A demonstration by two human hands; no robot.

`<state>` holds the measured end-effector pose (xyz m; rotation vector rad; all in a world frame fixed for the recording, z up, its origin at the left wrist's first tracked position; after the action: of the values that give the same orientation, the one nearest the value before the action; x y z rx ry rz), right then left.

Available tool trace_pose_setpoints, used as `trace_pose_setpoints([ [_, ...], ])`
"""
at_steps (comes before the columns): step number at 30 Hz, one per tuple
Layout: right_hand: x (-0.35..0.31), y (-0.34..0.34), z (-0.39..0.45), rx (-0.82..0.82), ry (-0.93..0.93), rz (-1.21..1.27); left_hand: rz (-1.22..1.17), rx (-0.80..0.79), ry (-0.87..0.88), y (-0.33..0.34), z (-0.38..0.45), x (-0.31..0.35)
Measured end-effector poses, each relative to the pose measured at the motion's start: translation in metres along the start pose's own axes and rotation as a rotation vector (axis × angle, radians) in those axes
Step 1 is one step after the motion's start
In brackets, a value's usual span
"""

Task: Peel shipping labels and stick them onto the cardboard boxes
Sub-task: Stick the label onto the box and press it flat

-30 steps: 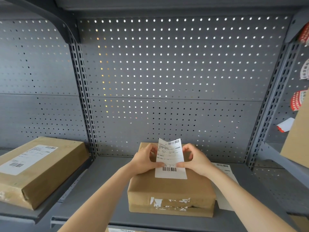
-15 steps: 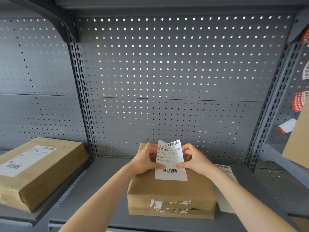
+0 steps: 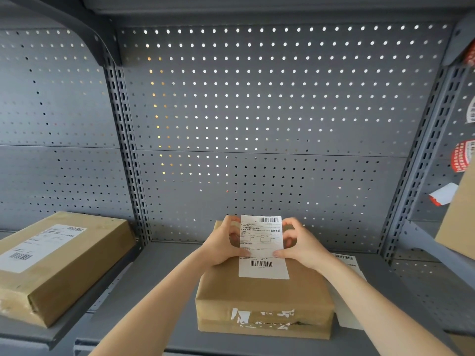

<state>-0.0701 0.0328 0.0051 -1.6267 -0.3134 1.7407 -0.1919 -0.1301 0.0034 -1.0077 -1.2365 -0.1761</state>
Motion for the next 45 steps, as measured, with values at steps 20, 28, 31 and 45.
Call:
trace_pose_setpoints([
  [20,0.006,-0.002,0.016,0.034,-0.052,-0.059,0.138,0.071,0.028,-0.004,0.016,-0.008],
  [28,0.007,-0.003,0.018,0.019,-0.044,-0.061,0.108,0.07,0.02,-0.007,0.022,-0.012],
  [31,0.004,-0.004,0.02,0.018,-0.053,-0.061,0.103,0.079,0.023,-0.007,0.025,-0.012],
  [45,0.01,-0.003,0.03,0.005,-0.069,-0.055,0.138,0.057,-0.004,-0.005,0.034,-0.011],
])
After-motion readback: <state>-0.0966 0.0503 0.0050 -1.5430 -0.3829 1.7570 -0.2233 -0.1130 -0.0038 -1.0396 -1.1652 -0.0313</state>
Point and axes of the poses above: each hand's wrist, its own z-axis towards the middle knuckle, its own y-axis out of the palm, x = y × z, the point moved 5 cm from there along z, towards the middle knuckle, and after that the axes turned 9 degrees about -y, right-handed, at the moved point
